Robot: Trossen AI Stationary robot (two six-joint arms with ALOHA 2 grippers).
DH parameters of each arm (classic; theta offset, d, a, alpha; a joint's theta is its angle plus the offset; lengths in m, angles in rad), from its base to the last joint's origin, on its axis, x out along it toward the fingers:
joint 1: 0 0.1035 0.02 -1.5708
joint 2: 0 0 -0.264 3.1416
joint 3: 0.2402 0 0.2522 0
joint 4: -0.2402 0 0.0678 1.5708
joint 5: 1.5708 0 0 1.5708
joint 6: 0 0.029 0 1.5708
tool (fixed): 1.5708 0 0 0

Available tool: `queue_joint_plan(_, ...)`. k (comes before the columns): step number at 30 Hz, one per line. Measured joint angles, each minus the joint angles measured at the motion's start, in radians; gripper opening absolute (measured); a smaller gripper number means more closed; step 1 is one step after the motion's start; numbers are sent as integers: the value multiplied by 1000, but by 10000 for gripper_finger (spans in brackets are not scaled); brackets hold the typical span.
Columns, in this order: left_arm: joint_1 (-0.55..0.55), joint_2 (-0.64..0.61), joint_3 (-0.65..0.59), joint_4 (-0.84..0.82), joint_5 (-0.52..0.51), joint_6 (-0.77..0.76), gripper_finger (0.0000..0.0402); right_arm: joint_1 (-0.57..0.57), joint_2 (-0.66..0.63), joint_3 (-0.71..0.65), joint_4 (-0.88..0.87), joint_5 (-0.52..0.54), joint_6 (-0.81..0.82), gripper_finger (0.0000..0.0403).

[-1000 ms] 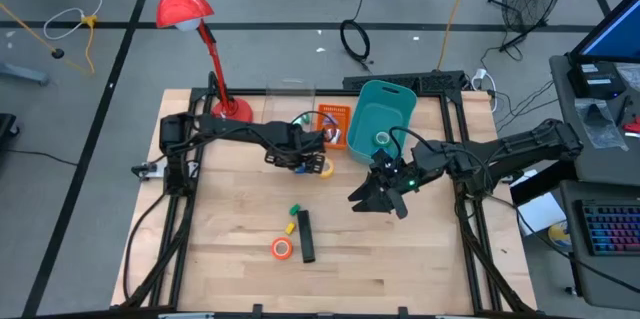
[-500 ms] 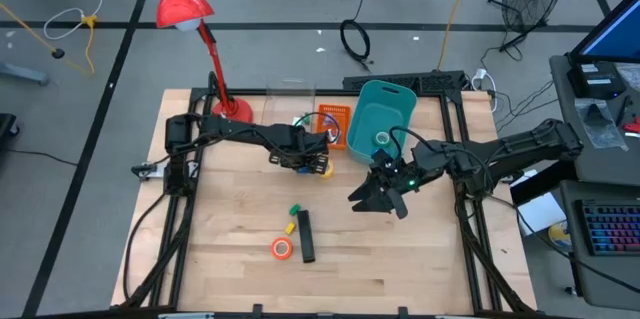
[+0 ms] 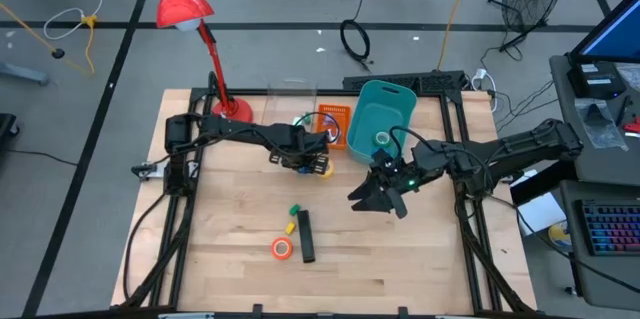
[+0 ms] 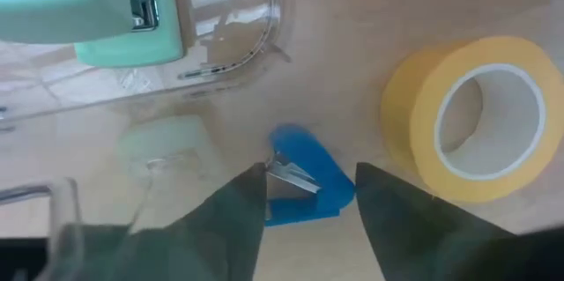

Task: Pick and place Stapler, Stapler remover, tape
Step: Put the blue stapler into the transparent bin

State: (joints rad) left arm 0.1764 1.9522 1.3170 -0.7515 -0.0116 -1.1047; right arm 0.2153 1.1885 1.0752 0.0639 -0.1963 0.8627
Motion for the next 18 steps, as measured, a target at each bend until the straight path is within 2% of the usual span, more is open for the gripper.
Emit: queue_joint_plan(18,-33,0,0,-3,2,33,98,0,0,0,19,17,8,209)
